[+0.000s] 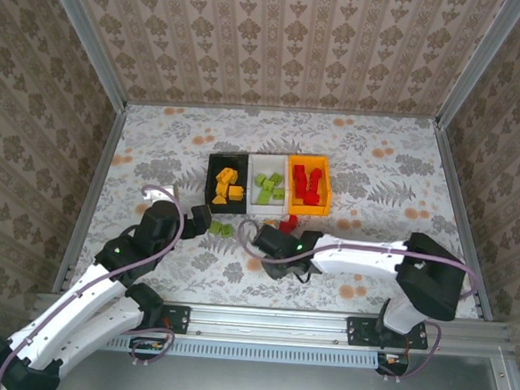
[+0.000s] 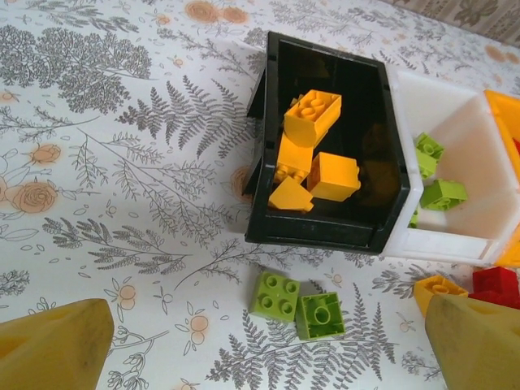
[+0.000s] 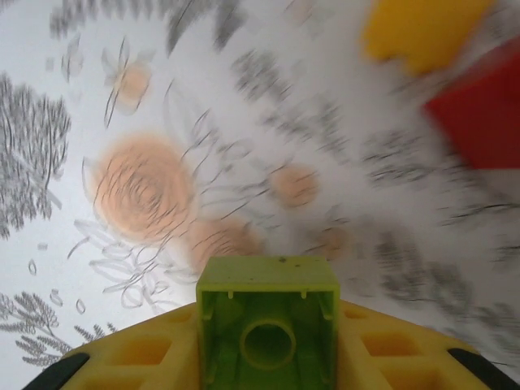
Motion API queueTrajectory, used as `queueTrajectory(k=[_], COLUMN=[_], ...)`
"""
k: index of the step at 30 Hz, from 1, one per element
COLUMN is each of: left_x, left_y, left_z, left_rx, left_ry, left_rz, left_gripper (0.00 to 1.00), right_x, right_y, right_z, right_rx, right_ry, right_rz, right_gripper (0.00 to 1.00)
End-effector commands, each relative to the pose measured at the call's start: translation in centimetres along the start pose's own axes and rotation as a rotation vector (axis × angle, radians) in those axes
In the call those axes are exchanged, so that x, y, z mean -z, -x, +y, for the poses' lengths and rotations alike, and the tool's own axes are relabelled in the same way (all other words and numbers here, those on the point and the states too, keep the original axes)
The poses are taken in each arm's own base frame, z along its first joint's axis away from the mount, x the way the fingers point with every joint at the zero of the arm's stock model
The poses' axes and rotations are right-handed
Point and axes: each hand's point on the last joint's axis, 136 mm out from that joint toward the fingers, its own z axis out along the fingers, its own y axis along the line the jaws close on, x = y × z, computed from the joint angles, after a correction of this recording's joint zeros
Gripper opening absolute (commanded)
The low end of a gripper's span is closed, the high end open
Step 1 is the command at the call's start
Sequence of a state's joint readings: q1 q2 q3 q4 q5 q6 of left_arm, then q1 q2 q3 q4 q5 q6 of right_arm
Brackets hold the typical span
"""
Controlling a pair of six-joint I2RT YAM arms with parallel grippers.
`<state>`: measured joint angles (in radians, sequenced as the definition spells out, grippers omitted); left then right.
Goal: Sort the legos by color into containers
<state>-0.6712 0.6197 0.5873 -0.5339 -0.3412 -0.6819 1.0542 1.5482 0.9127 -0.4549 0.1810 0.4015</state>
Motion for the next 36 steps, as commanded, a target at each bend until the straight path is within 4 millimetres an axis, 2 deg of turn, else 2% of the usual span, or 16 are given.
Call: queueTrajectory(k=[1,5,9,11,14,17,21,23,25,27,30,34,36], left_x=[-0.7,-1.6,-2.4,-2.7,-3.2,-3.6,-4.1,-4.2,-4.3,-4.4,-4.7,-6.0,-7.0], left_y=[-1.0,-2.6,-4.2,-4.9,-5.8,-6.5,-6.8,-6.7,-6.6,-6.5,-6.4,-6.5,-6.7], left_z=[0.2,0.1,-0.2,-0.4,-0.4,-0.5,-0.6,-0.7,-0.9,-1.0,-1.1,-2.0,-2.4], left_rx=[0.011,0.009,0.013,0.008,0.007,0.003,-0.007,-0.014,-0.022,-0.037,-0.063,-0.095,-0.119], left_ry=[-0.003,-0.020,-0.046,-0.059,-0.062,-0.065,-0.059,-0.055,-0.057,-0.055,-0.045,-0.062,-0.057], left_rz=[0.026,0.077,0.125,0.147,0.179,0.203,0.222,0.226,0.233,0.238,0.255,0.282,0.308], left_gripper=[1.00,1.00,1.00,1.00,1.00,1.00,1.00,1.00,1.00,1.00,0.99,0.91,0.91], right_x=[2.7,5.0,6.6,6.5,5.1,3.1,0.8,0.4,0.5,1.3,3.1,4.7,5.3], right_y=[2.0,5.8,10.7,13.0,16.0,18.1,19.7,20.4,21.1,21.9,22.3,21.2,20.3], right_z=[-2.8,-5.0,-6.3,-6.9,-8.2,-9.6,-11.6,-12.2,-12.1,-11.9,-11.7,-11.1,-10.9], right_rx=[-0.060,-0.140,-0.218,-0.255,-0.310,-0.354,-0.411,-0.427,-0.431,-0.434,-0.442,-0.457,-0.465], right_ry=[-0.036,-0.029,0.005,0.007,-0.015,-0.054,-0.114,-0.129,-0.117,-0.100,-0.075,-0.023,-0.004], right_rz=[-0.085,-0.188,-0.291,-0.317,-0.321,-0.299,-0.266,-0.256,-0.265,-0.294,-0.339,-0.381,-0.392], right_gripper=[0.36,0.36,0.37,0.37,0.40,0.41,0.43,0.46,0.58,0.67,0.73,0.76,0.76])
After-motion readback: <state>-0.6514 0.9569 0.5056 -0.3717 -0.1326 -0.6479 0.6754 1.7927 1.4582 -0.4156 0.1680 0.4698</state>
